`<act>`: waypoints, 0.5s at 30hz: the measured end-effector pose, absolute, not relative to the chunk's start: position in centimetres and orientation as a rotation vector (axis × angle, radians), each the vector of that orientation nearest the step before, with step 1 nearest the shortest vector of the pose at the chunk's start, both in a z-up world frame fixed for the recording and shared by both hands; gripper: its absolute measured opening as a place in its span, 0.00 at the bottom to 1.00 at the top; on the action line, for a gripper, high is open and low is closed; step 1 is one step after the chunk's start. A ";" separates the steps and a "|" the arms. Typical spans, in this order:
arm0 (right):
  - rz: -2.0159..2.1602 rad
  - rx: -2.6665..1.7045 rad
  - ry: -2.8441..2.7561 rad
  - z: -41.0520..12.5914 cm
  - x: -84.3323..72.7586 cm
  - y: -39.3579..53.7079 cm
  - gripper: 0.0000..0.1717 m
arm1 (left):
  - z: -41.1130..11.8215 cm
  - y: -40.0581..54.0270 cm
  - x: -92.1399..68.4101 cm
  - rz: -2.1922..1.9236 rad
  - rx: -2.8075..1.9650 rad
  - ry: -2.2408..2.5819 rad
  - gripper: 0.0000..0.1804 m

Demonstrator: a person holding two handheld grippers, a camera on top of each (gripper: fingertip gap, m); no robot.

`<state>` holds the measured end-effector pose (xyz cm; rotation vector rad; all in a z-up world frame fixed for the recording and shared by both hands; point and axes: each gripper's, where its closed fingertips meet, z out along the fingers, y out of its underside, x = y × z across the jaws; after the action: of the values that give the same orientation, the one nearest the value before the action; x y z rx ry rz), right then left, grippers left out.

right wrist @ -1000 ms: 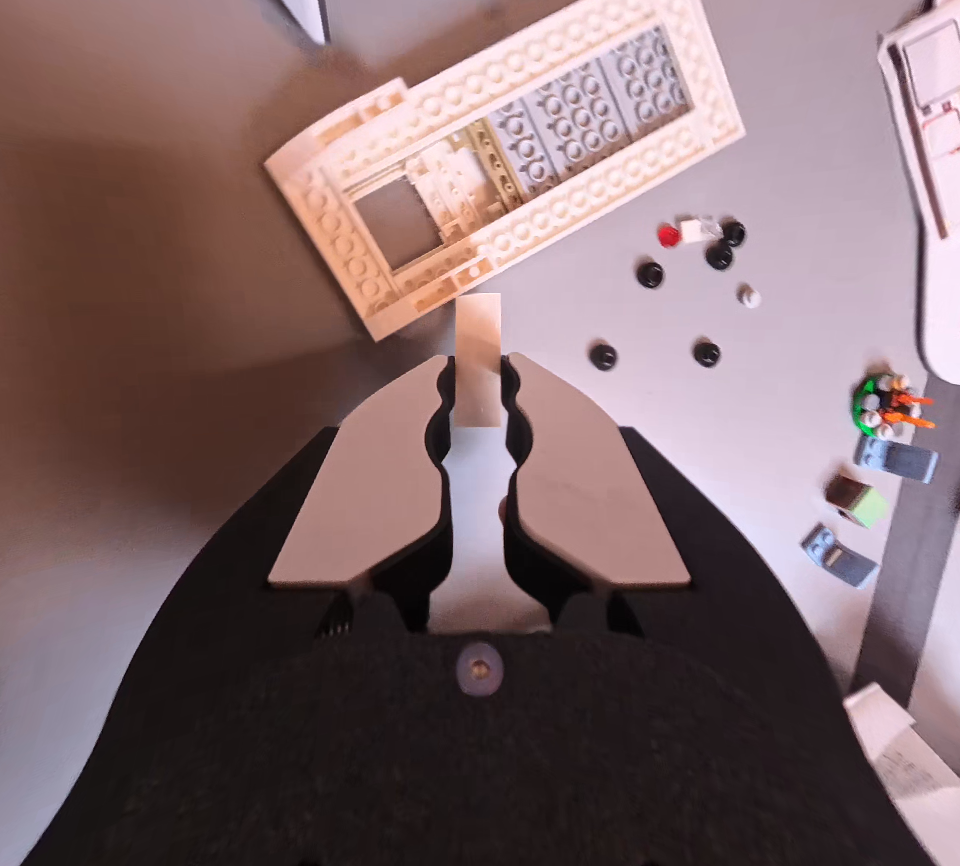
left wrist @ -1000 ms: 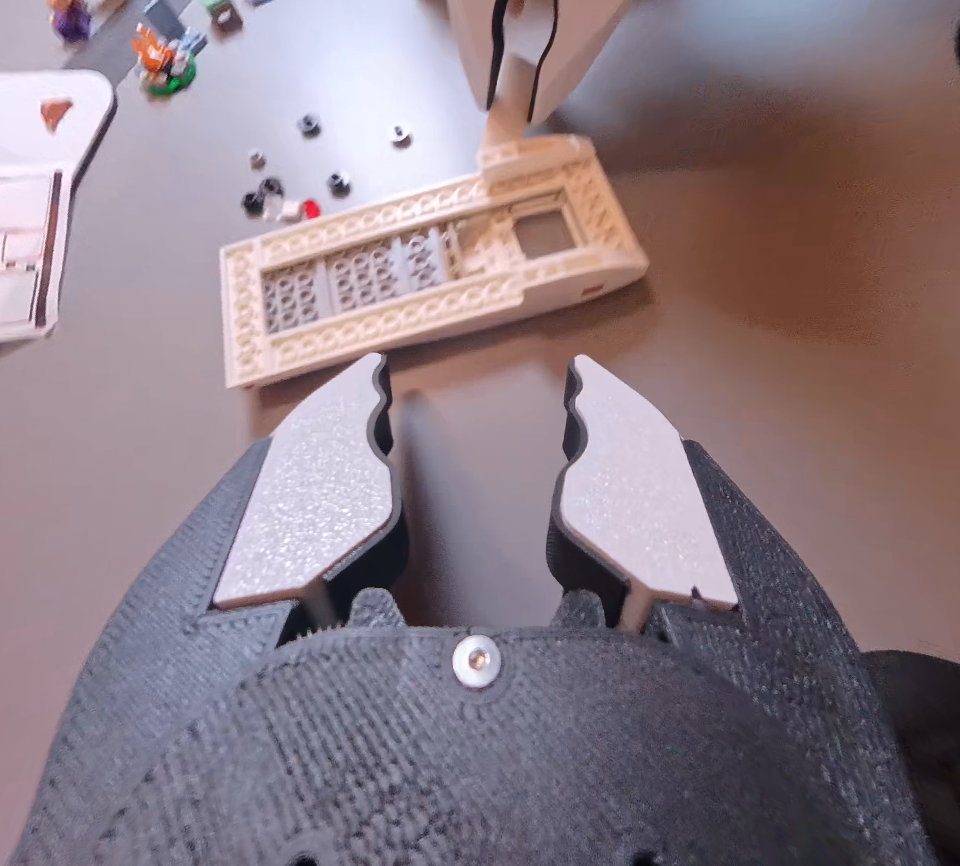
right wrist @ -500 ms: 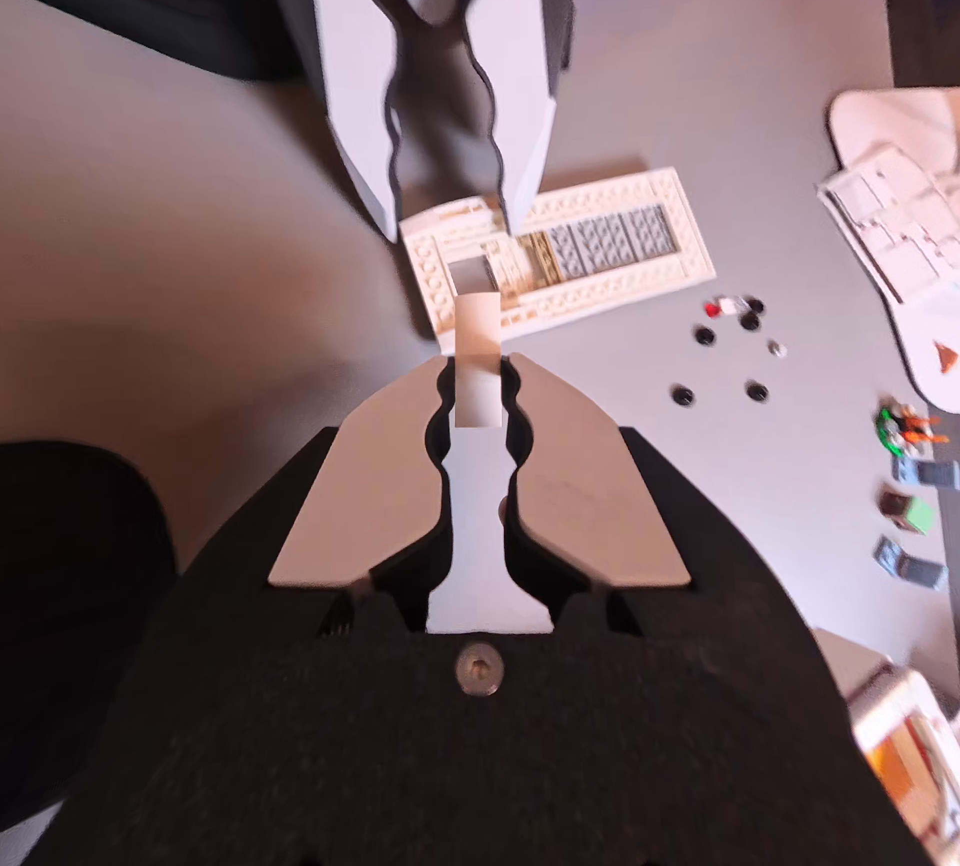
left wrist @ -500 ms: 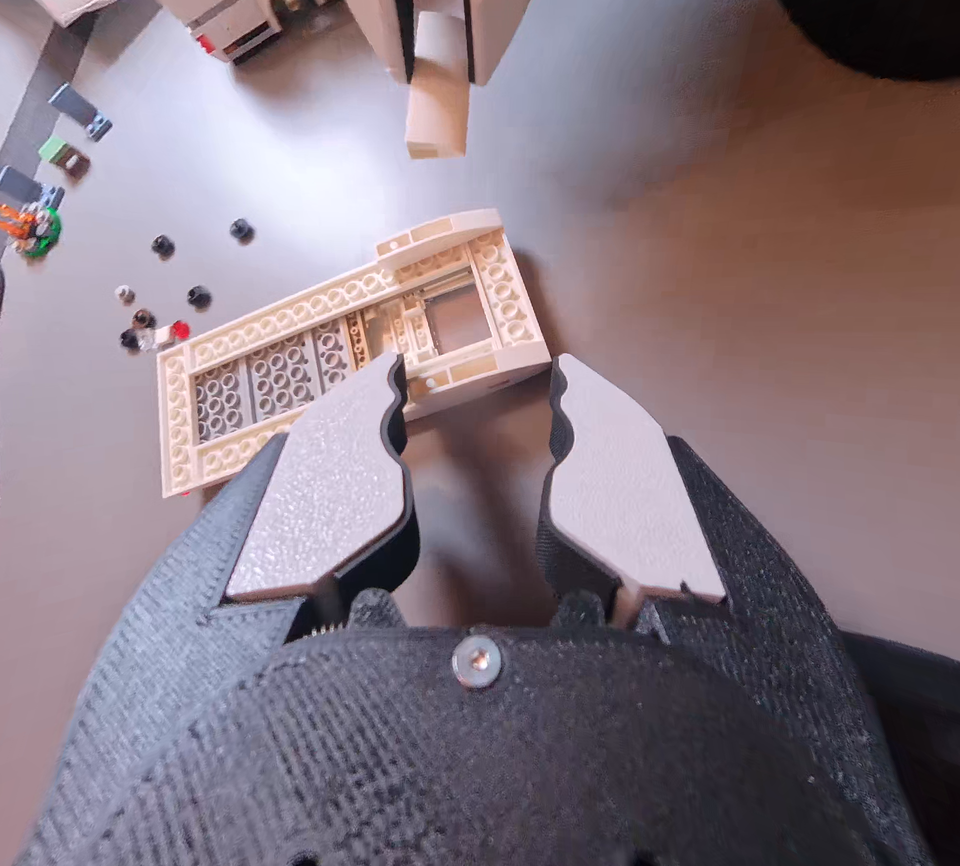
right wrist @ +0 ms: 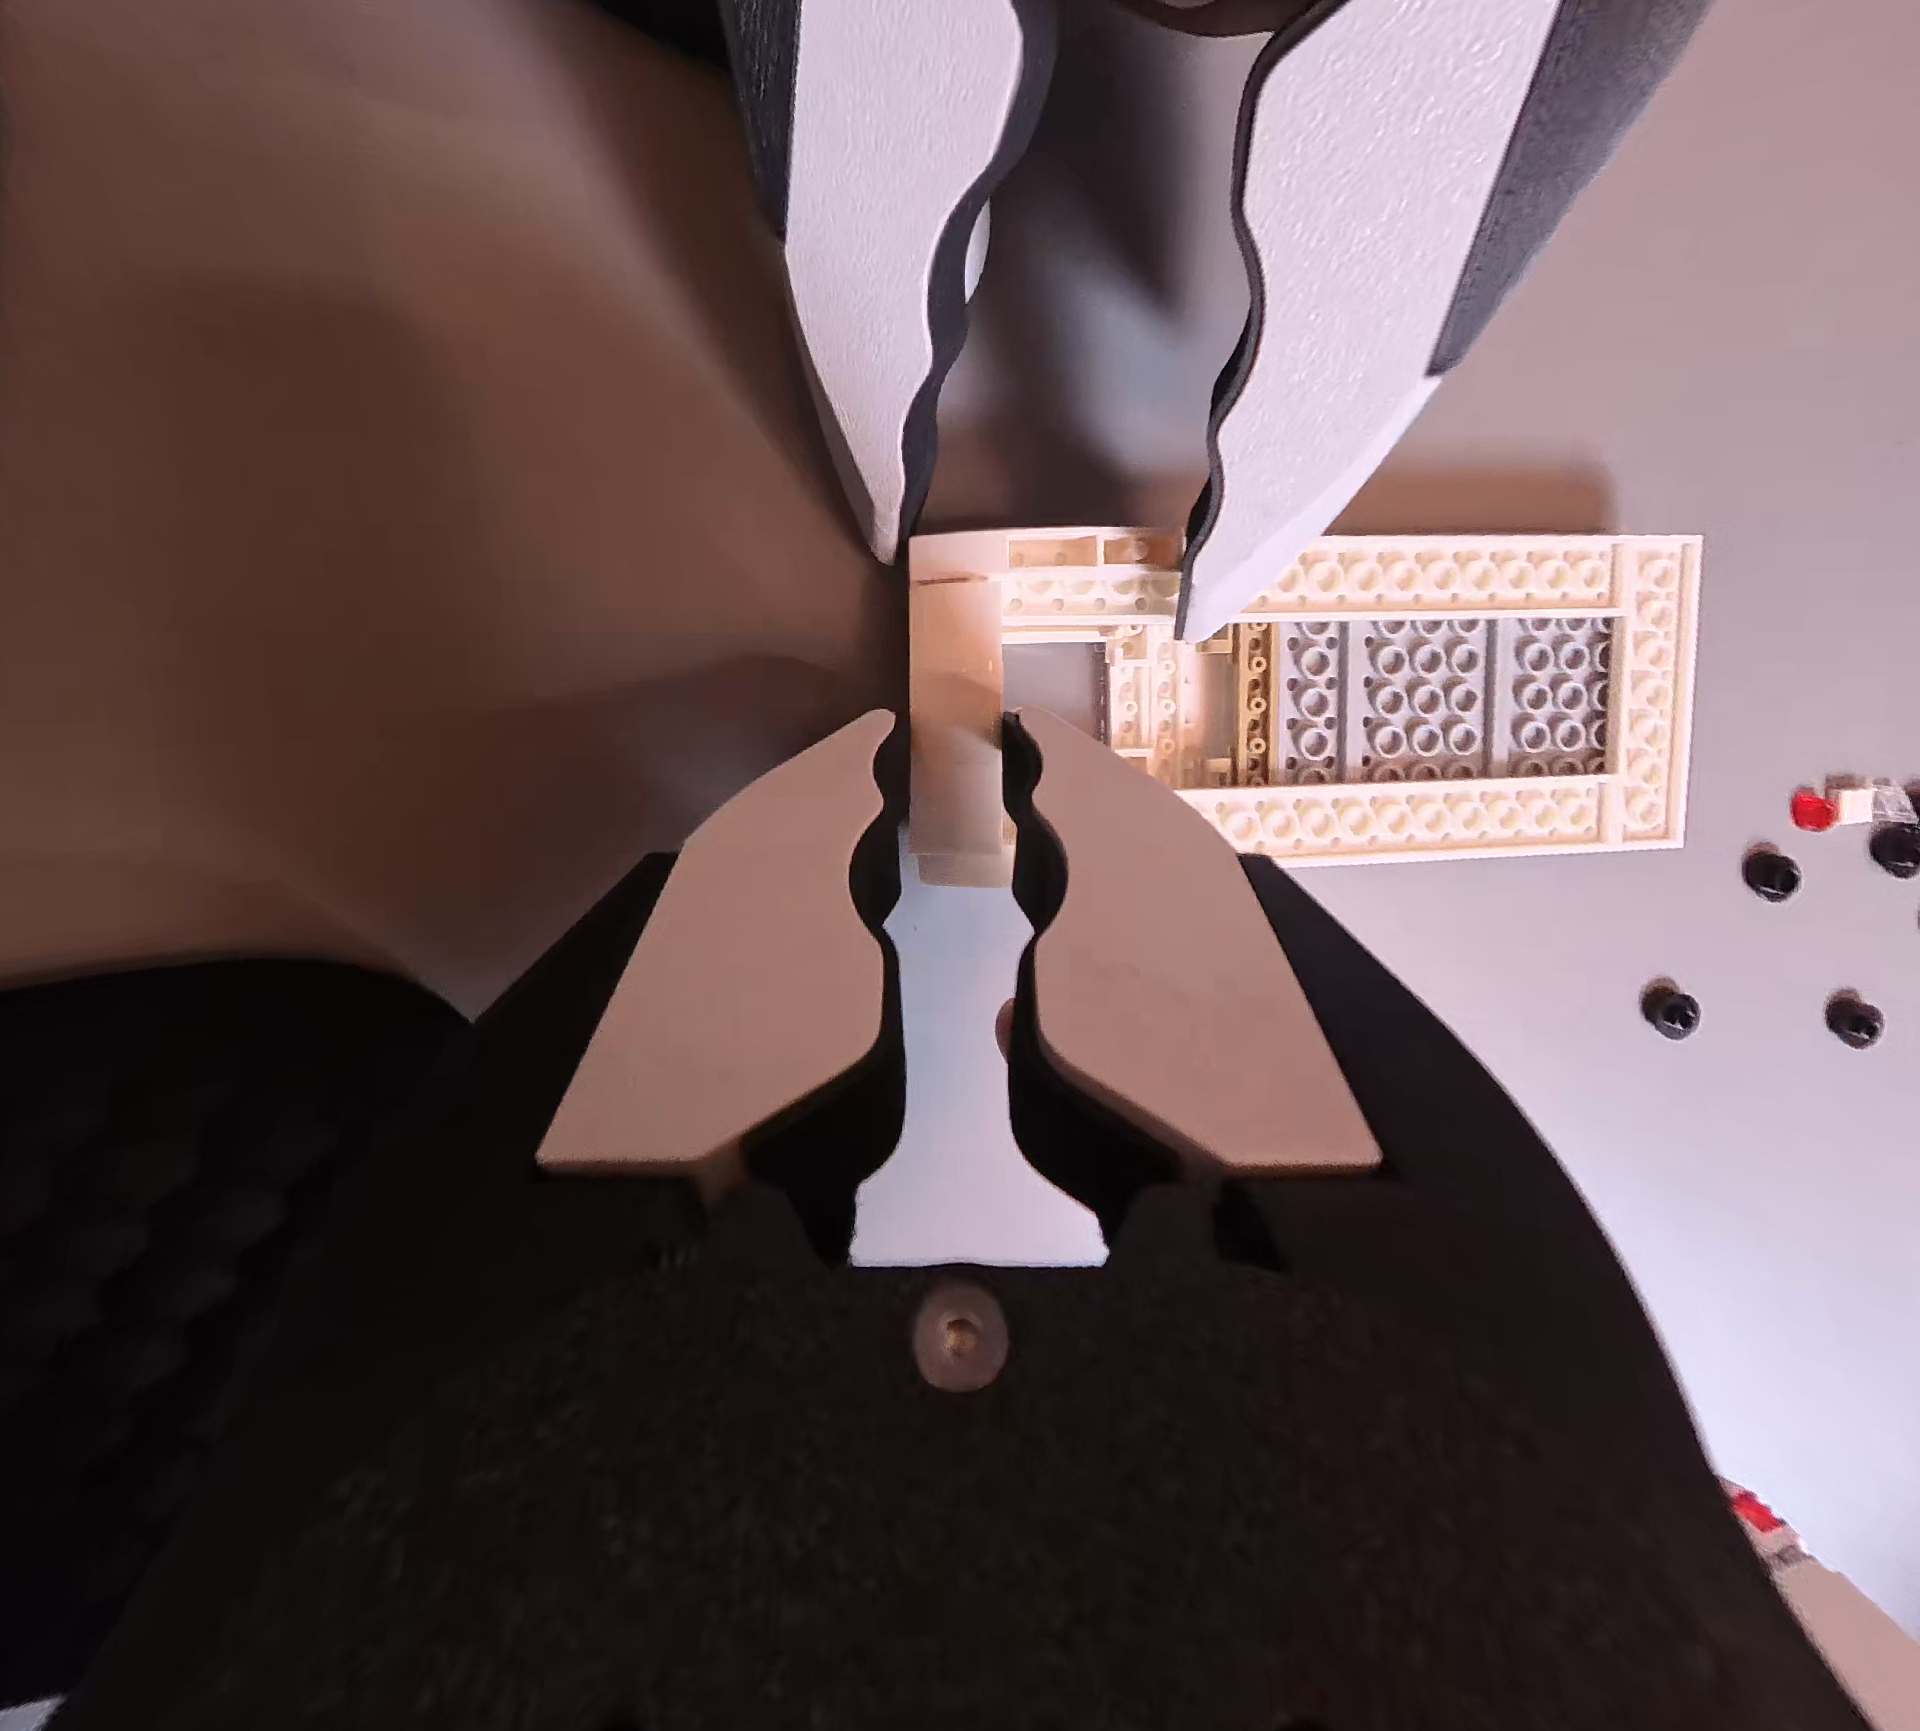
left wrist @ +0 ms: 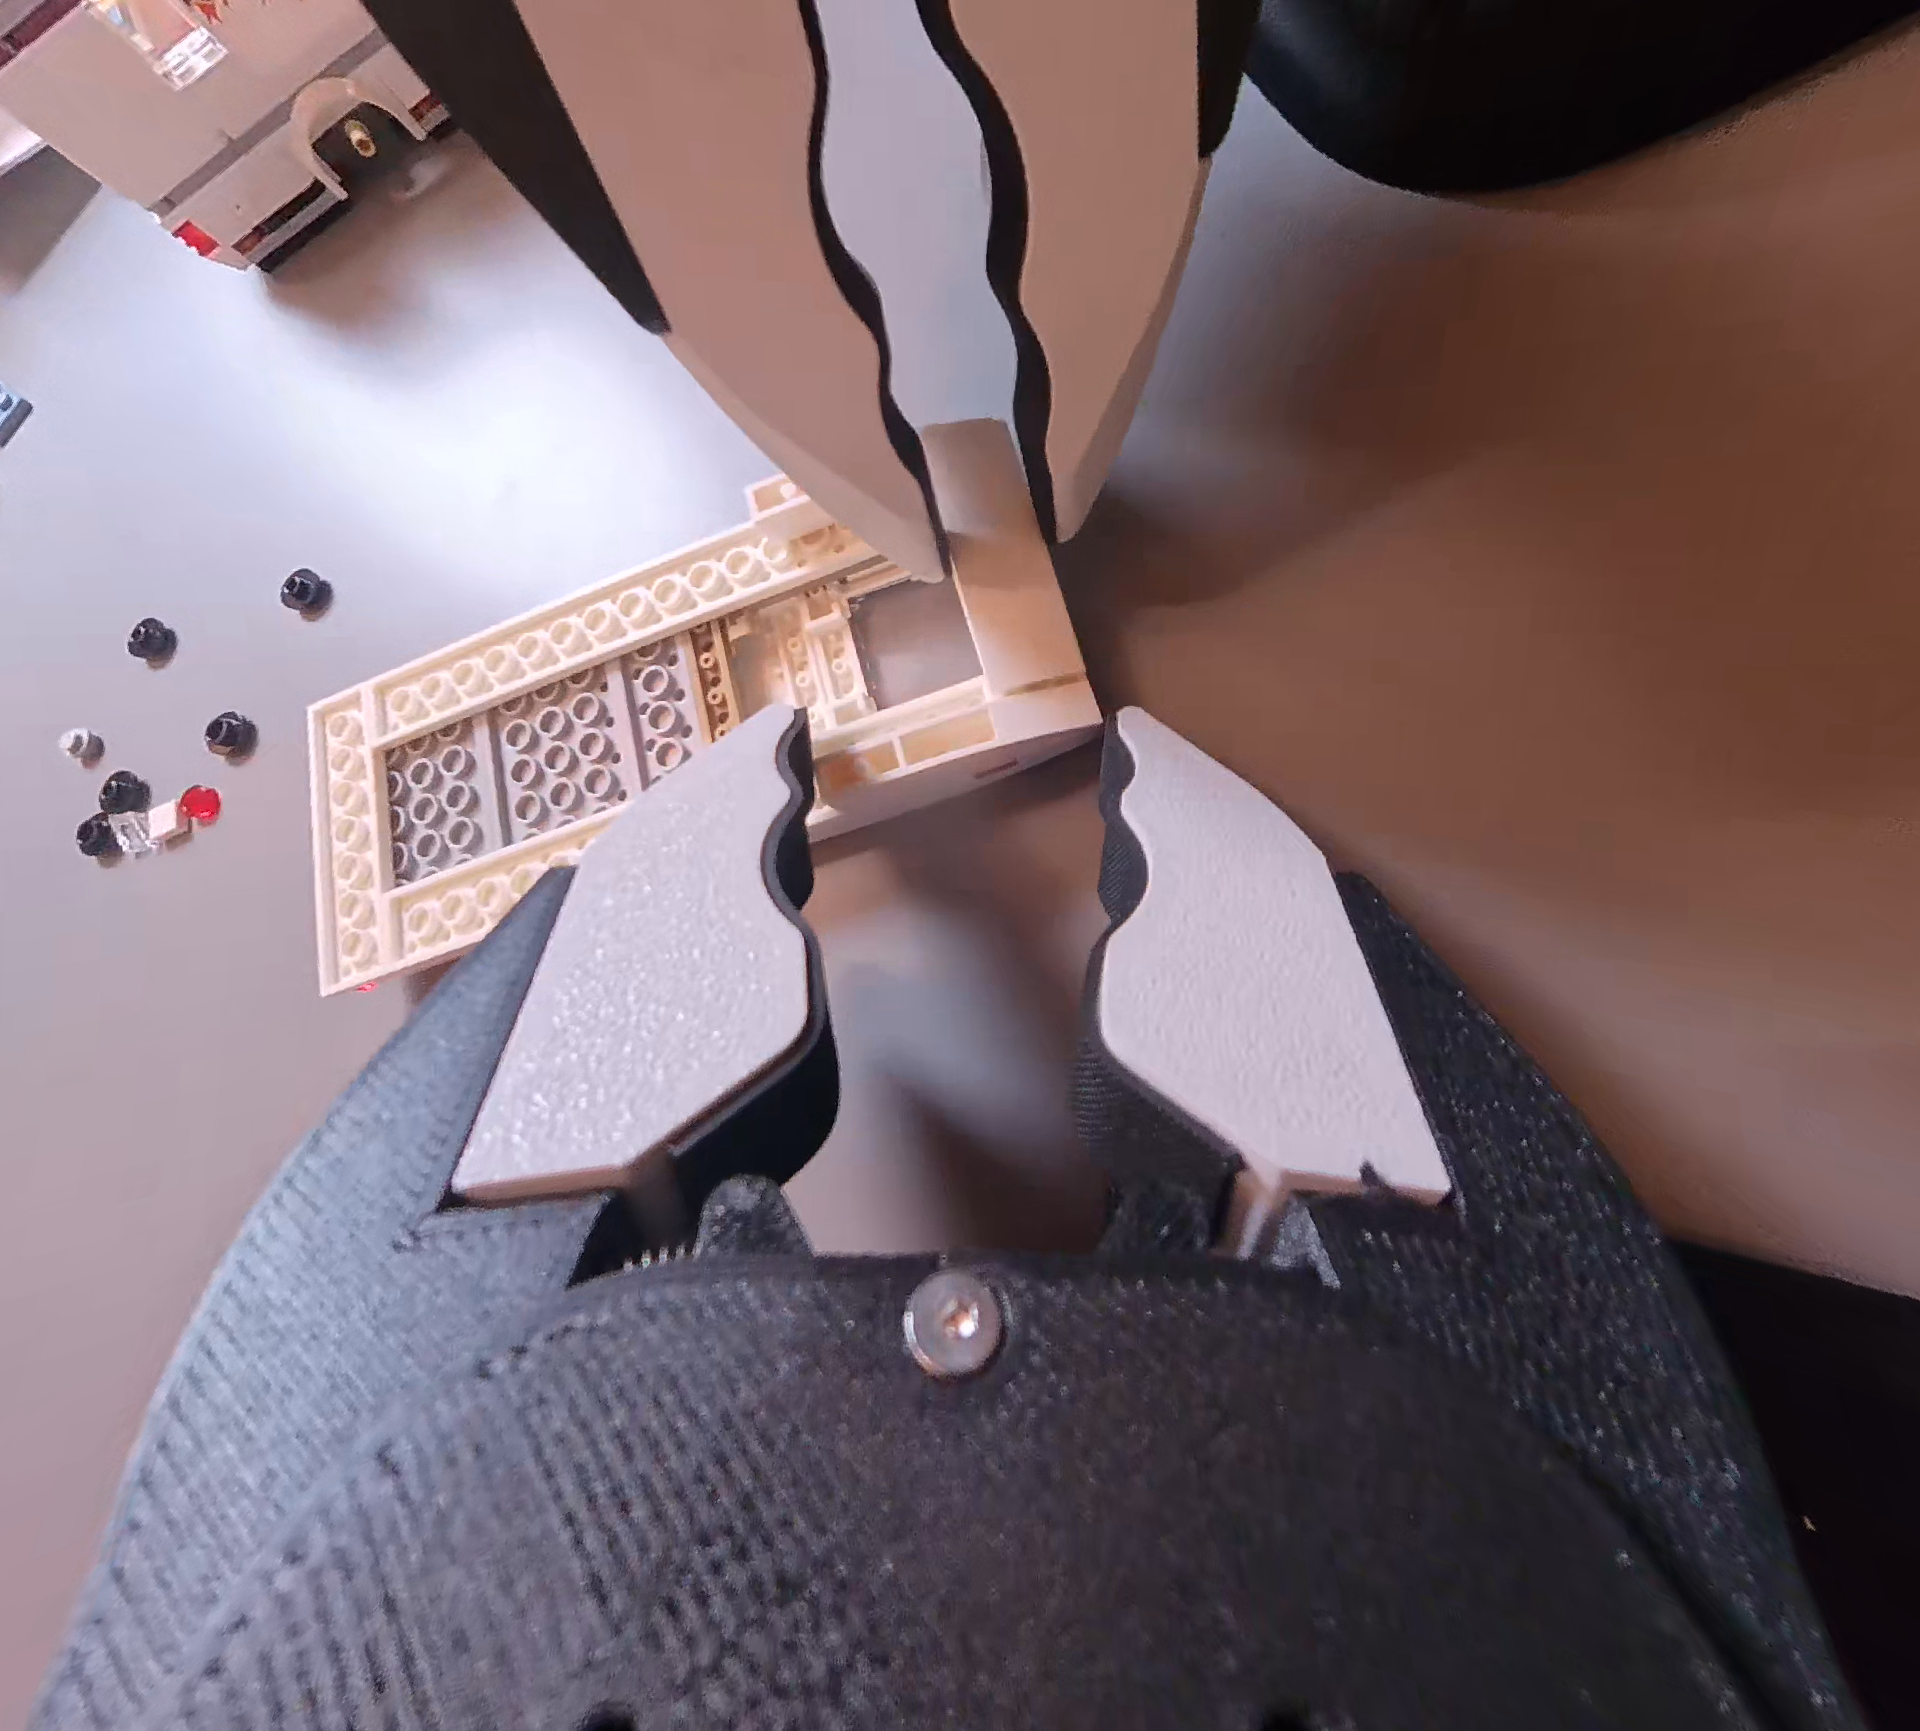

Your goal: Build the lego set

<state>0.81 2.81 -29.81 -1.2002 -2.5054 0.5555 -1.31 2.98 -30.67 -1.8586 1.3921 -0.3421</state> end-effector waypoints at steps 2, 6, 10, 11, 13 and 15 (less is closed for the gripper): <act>0.554 -1.202 -2.504 -30.0 0.8 2.7 0.09 | -30.7 3.0 -1.3 -0.343 -1.855 1.391 0.30; 0.541 -1.213 -2.500 -30.3 0.8 2.8 0.09 | -30.7 2.9 -1.3 -0.345 -1.854 1.392 0.30; 0.552 -1.201 -2.468 -29.9 0.6 2.9 0.11 | -30.7 2.9 -1.3 -0.346 -1.855 1.392 0.30; 0.548 -1.196 -2.460 -29.7 0.6 2.9 0.11 | -30.7 2.9 -1.3 -0.346 -1.855 1.392 0.30; 0.550 -1.173 -2.430 -29.1 0.6 2.9 0.12 | -30.7 2.9 -1.3 -0.349 -1.855 1.391 0.30; 0.556 -1.141 -2.399 -28.5 0.7 2.6 0.13 | -30.7 2.9 -1.3 -0.356 -1.853 1.388 0.30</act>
<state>0.72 2.61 -28.45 -1.1413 -2.3989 0.5561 -1.31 2.93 -30.68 -1.8532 1.3883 -0.3561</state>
